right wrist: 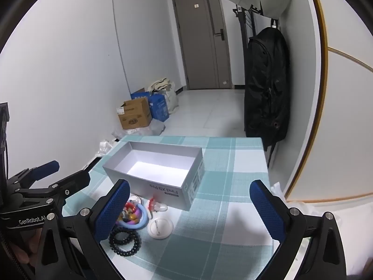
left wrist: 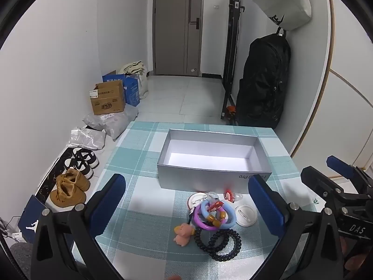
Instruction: Organize jewelry
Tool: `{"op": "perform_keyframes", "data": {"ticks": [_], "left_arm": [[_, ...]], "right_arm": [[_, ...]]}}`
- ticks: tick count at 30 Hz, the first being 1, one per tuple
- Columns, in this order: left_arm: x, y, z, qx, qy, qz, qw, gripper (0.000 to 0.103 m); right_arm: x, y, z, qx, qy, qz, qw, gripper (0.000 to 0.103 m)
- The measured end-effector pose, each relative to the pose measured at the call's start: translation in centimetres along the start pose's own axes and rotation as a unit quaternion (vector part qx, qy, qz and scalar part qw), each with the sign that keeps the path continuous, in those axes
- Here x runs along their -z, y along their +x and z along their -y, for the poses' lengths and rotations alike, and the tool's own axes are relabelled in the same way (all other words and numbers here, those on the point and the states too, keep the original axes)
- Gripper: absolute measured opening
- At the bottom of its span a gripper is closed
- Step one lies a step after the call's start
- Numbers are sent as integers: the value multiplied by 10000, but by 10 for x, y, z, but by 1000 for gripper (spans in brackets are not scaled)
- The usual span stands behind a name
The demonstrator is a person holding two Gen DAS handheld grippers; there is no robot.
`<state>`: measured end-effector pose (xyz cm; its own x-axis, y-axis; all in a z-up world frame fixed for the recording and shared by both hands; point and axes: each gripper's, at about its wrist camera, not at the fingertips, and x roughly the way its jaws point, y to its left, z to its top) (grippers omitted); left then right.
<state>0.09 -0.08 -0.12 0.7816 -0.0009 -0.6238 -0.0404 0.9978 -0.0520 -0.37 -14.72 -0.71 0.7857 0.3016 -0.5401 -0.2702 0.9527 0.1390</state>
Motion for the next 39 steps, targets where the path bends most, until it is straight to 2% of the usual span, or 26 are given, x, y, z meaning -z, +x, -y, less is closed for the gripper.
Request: {"op": "perform_keyframes", "data": {"ticks": [10,14,16,39], "left_arm": [[-5,6,7,-65,72,-63,9999,102],[4,4,2,-38,70,-23,10000,102],[5,3,3,-47,102,10,9999,102],[4,1,-1,8,73,36,10000,102]], "right_arm": [[-1,0,-1,10,38,-77,10000,103],[-4,6,-10,-20,41,-74,10000,103],[1,-2,1,-103,143,-13,9998,103],[4,-1,1,-98,197,-22,9998,103]]}}
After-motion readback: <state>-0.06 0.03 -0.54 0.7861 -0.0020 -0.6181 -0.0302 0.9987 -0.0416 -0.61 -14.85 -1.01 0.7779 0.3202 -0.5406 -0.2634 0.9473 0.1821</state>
